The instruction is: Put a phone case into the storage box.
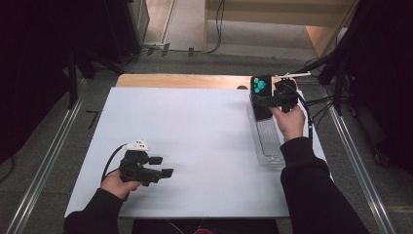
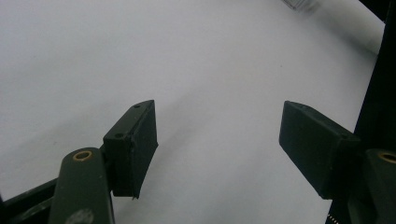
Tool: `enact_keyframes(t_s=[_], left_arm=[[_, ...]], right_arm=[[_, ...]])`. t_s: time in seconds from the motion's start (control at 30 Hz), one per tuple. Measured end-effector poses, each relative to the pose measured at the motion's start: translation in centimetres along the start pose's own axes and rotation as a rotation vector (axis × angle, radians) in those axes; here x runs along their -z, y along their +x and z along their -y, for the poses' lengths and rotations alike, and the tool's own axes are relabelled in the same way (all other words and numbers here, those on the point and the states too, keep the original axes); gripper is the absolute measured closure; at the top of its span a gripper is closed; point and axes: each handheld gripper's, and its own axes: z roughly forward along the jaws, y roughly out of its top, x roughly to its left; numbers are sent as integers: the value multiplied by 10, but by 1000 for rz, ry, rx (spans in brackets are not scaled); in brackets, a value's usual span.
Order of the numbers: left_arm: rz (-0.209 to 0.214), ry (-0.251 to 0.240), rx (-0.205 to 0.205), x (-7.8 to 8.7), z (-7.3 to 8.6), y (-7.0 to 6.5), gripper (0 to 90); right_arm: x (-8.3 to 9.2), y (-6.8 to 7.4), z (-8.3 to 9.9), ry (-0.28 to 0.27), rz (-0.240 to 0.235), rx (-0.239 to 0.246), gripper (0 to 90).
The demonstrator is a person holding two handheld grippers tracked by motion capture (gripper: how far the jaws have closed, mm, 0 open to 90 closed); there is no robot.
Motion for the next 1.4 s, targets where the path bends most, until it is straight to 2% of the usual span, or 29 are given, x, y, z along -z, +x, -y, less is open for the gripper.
enact_keyframes(t_s=[0.03,0.1,0.17,0.2,0.37,0.6,0.67,0.8,0.9,0.97,1.13,1.3,1.4], left_arm=[[1,-1,1,0,0,0,284],[-2,0,1,1,0,1,284],[-2,-1,1,2,0,2,284],[-1,-1,1,2,0,2,284],[-1,-2,0,3,0,3,284],[-4,-5,6,5,1,5,284],[-5,-9,6,6,1,6,284],[-1,-12,5,8,1,5,284],[-1,-16,-2,9,1,3,284],[5,-18,-5,10,0,1,284],[16,-31,-16,13,1,-4,284],[26,-25,-27,14,3,-7,284],[22,-25,-24,15,5,-7,284]], right_arm=[[2,3,2,-7,-16,-6,4],[5,10,6,-2,-36,-2,104],[7,20,12,19,-22,17,122],[7,24,16,30,-32,28,122],[5,39,28,81,-119,64,178],[9,59,43,109,-193,140,266],[11,63,48,106,-236,157,266],[18,69,63,119,-316,214,266],[23,74,74,134,-348,256,266],[27,76,80,140,-351,278,265],[39,77,96,145,-382,280,266],[42,74,113,156,-397,329,264],[43,72,121,174,-400,337,263]])
